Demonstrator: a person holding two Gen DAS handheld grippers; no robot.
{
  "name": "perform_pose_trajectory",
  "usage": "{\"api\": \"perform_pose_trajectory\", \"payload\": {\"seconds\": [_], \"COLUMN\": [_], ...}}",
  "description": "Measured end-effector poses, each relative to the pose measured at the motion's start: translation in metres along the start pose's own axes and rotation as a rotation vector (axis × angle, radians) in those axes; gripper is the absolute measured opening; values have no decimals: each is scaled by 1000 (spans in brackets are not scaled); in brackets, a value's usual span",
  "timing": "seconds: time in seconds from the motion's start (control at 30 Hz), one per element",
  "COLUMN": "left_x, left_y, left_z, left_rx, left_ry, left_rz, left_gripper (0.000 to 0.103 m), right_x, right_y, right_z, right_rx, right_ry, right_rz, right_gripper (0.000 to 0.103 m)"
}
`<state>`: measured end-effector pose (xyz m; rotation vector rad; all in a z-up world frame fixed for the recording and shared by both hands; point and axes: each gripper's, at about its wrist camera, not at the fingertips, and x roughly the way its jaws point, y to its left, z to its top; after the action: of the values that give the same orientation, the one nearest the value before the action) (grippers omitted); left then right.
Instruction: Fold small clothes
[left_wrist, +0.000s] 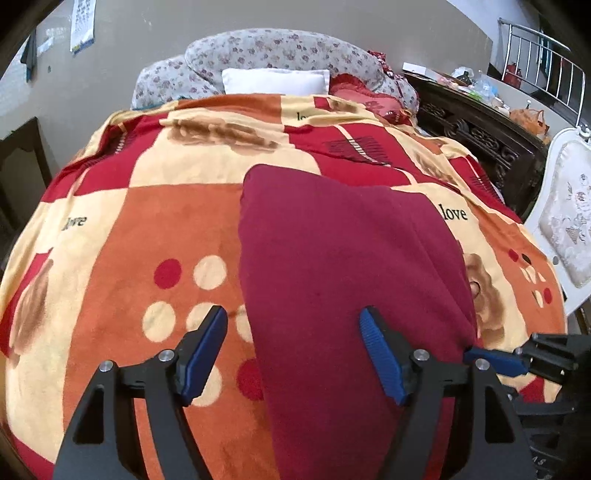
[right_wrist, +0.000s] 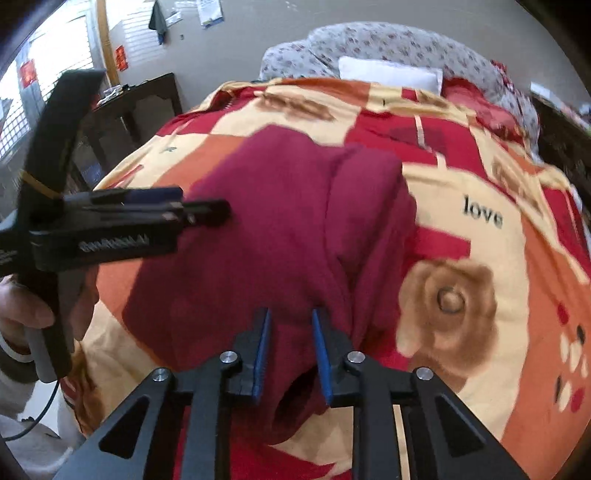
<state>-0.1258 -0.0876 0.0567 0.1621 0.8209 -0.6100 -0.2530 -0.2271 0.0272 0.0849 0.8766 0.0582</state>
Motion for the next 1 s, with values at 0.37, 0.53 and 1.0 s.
{"api": "perform_pose_trajectory", "payload": {"seconds": [0.37, 0.53, 1.0], "left_x": [-29, -49, -77], "left_y": [-2, -1, 2], "left_z": [-3, -6, -24], "left_rx": [-29, -49, -72], "left_ry": [-105, -164, -212], "left_rz": [91, 152, 174], "left_gripper": [83, 87, 91], "right_x": [-43, -59, -48], "right_y": [12, 10, 16], "right_z": [9, 15, 22], "right_rx": [53, 104, 203], "right_ry": [-113, -172, -201], "right_rz": [-46, -174, -284], "right_gripper": [51, 68, 85]}}
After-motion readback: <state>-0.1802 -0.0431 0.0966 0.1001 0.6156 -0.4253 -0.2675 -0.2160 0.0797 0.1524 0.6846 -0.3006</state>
